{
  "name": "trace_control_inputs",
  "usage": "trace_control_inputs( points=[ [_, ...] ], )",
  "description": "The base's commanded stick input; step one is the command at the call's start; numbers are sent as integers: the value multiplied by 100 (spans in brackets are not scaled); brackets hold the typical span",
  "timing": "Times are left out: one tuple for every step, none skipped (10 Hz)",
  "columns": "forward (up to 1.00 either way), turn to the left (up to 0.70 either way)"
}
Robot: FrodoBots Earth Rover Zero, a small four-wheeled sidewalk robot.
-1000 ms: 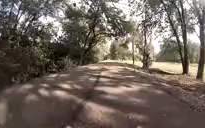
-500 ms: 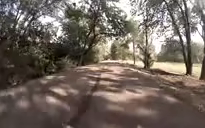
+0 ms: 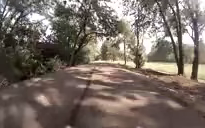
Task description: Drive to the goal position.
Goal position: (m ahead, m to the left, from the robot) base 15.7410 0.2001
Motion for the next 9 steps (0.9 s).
trace_control_inputs(
  points=[
    [70,0],
    [70,0],
    [70,0],
    [70,0],
    [70,0],
    [70,0],
    [70,0],
    [70,0],
    [70,0]
  ],
)
